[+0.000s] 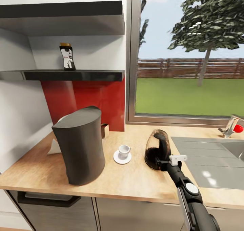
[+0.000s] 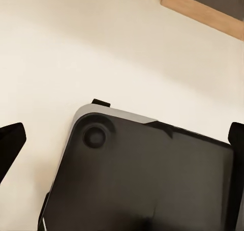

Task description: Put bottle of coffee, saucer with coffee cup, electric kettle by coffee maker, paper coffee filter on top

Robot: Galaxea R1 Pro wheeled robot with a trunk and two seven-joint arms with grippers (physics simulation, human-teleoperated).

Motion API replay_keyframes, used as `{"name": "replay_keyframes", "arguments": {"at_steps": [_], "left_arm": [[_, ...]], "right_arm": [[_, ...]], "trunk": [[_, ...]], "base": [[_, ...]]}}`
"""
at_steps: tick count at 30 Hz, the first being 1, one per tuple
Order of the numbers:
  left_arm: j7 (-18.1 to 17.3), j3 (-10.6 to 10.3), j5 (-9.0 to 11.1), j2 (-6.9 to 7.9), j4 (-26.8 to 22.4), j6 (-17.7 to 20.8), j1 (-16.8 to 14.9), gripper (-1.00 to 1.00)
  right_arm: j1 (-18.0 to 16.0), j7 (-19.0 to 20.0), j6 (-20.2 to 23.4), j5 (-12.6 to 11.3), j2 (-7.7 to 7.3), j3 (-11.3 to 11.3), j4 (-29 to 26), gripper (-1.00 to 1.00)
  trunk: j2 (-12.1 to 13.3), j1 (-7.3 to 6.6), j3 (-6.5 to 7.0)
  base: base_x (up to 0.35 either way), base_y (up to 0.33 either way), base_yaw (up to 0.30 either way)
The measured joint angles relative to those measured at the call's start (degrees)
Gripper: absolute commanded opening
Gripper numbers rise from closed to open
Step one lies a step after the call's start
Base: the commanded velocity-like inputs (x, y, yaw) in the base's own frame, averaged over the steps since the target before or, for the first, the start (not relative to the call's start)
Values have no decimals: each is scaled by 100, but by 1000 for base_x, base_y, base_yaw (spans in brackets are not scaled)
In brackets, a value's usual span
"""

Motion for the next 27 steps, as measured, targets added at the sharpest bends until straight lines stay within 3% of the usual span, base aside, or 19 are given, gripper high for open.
{"name": "replay_keyframes", "arguments": {"at_steps": [20,21,27], "left_arm": [[0,1,0,0,0,-8,0,100],[0,1,0,0,0,-8,0,100],[0,2,0,0,0,-8,3,100]], "right_arm": [[0,2,-118,0,0,6,90,100],[0,1,-129,-1,0,3,99,-100],[-2,1,-157,5,-1,5,109,-100]], "trunk": [[1,2,0],[1,2,0],[-1,2,1]], "base": [[29,0,0],[0,0,0],[0,0,0]]}}
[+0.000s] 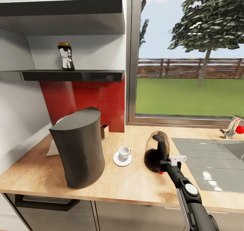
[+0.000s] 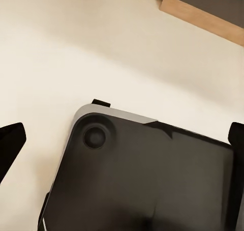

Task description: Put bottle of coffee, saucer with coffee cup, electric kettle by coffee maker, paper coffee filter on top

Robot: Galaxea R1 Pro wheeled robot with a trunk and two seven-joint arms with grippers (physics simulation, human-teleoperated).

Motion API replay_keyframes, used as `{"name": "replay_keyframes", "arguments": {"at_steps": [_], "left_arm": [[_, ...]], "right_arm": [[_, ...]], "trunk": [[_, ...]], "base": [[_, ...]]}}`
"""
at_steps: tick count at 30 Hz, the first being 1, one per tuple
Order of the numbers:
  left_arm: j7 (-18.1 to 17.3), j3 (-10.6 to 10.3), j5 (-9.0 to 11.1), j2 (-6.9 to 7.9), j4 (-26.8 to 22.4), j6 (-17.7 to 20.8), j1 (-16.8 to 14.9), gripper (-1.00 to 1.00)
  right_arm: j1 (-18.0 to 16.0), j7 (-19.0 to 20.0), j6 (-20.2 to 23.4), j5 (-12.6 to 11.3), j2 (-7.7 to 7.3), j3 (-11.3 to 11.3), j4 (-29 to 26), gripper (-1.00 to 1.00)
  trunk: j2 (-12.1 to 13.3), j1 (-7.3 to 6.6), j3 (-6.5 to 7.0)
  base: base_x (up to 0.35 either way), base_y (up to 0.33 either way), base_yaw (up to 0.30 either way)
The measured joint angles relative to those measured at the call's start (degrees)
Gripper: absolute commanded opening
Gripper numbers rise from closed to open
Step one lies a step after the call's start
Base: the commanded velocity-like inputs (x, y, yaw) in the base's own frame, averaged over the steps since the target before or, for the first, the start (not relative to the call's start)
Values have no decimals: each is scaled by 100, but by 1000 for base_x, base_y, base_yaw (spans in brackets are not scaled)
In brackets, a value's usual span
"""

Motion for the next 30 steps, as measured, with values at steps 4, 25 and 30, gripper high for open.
{"name": "replay_keyframes", "arguments": {"at_steps": [4,25,30], "left_arm": [[0,0,0,0,0,0,-3,100],[0,-4,0,0,0,0,-3,100],[0,-3,0,0,0,0,-3,100]], "right_arm": [[2,9,2,19,0,2,-4,-100],[2,7,78,26,12,-5,-156,-100],[2,6,220,30,18,0,-415,-100]], "trunk": [[1,0,-1],[1,0,109],[1,0,155]], "base": [[0,0,0],[0,0,0],[0,0,0]]}}
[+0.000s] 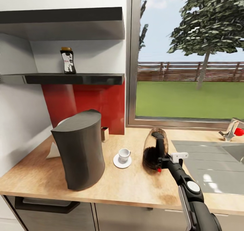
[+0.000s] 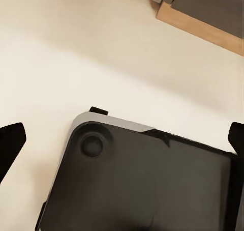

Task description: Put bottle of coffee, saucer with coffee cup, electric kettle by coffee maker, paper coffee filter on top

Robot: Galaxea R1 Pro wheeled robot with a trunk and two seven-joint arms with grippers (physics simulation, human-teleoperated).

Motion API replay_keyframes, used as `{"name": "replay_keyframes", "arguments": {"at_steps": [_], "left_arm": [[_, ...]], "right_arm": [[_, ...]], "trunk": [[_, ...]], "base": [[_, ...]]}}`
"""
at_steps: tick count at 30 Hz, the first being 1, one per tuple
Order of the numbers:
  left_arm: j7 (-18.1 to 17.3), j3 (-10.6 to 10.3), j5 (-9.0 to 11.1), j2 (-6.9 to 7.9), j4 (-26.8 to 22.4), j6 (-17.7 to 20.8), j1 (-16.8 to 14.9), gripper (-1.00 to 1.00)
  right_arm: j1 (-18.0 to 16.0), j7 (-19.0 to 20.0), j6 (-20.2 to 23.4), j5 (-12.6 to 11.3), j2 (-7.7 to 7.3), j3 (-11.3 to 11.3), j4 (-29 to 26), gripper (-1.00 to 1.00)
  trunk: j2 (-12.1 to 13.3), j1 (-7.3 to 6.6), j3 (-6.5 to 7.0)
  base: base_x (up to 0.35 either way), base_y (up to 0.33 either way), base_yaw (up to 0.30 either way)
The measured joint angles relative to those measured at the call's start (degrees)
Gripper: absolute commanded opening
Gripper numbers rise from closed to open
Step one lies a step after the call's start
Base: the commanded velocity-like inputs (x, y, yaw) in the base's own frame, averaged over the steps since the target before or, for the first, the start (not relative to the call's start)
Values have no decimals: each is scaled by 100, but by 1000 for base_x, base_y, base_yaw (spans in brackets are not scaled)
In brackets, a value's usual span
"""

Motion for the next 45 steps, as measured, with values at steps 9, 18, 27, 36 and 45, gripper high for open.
{"name": "replay_keyframes", "arguments": {"at_steps": [9,18,27,36,45], "left_arm": [[0,-3,1,0,-6,-3,0,100],[0,-5,0,0,-8,-4,2,100],[0,-5,0,0,-8,-4,0,100],[0,-5,1,0,-8,-4,0,100],[0,-5,0,0,-8,-5,0,100]], "right_arm": [[1,-31,430,16,13,21,-434,-100],[-2,-65,560,171,-10,25,-493,-100],[4,-56,548,170,-10,-9,-487,-100],[0,-71,510,119,-1,-51,-452,-100],[3,-78,493,113,-5,-61,-432,-100]], "trunk": [[-5,1,77],[-7,1,158],[-7,3,243],[-6,5,311],[-5,3,314]], "base": [[0,0,0],[0,0,0],[-98,0,0],[-303,40,0],[-245,141,0]]}}
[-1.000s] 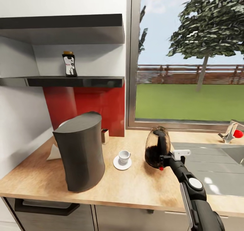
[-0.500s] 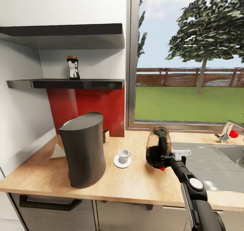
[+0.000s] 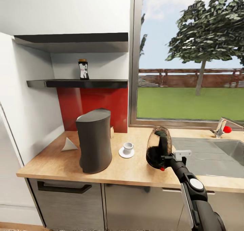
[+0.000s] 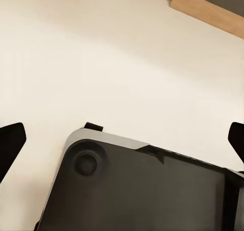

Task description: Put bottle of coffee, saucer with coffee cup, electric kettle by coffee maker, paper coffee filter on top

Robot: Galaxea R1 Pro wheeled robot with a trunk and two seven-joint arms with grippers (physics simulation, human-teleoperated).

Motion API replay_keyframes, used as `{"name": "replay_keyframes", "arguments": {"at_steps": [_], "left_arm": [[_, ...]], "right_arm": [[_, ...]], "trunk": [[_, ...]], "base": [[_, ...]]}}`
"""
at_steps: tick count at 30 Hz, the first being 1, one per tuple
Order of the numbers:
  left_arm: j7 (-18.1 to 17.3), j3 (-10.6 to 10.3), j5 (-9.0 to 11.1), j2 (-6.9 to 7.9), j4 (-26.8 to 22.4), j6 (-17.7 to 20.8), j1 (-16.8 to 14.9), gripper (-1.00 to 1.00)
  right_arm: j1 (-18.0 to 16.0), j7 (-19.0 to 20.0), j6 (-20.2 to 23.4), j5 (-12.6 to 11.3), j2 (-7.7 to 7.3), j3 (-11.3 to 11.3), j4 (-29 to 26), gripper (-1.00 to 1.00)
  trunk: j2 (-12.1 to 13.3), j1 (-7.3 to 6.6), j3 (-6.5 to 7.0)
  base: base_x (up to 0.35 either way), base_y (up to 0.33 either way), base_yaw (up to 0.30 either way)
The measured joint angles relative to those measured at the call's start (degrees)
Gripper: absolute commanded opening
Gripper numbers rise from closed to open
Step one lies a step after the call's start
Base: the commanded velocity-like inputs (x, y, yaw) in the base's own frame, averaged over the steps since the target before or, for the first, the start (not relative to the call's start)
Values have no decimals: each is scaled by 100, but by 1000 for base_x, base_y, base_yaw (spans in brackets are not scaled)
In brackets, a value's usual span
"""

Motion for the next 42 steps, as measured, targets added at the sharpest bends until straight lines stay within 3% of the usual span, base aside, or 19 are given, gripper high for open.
{"name": "replay_keyframes", "arguments": {"at_steps": [15,26,42], "left_arm": [[0,6,2,6,0,0,1,100],[0,6,221,17,1,-2,1,100],[0,0,244,18,0,-1,0,100]], "right_arm": [[-1,62,0,-13,-38,-23,-26,-100],[-5,74,6,-31,-57,-159,-25,-100],[-5,82,39,-41,-57,-181,-25,-100]], "trunk": [[-1,-2,0],[-1,-2,0],[0,-1,0]], "base": [[-2,24,0],[0,265,0],[-28,286,0]]}}
